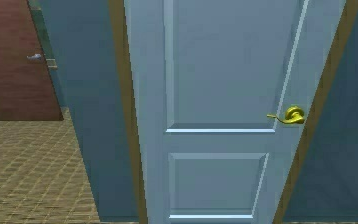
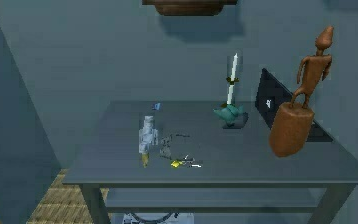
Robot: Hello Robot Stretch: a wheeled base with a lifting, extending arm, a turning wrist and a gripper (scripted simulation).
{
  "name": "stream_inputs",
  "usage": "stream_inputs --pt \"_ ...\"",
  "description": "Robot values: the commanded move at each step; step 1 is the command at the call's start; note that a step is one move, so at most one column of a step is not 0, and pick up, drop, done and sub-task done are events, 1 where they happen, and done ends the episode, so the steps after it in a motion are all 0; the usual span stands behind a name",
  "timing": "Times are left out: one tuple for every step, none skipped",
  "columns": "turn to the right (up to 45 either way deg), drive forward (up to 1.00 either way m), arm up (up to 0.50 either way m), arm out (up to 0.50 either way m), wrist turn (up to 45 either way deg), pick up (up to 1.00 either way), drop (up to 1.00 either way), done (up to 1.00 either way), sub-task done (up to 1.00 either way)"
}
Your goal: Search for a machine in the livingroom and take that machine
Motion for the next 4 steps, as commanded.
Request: stream_inputs --pt "0.0 0.00 0.26 0.00 0.0 0.00 0.00 0.00 0.00" --pt "0.0 0.00 0.00 0.42 0.0 0.00 0.00 0.00 0.00" --pt "0.0 0.00 0.00 0.00 45.0 0.00 0.00 0.00 0.00" --pt "0.0 0.00 0.00 0.00 45.0 0.00 0.00 0.00 0.00"
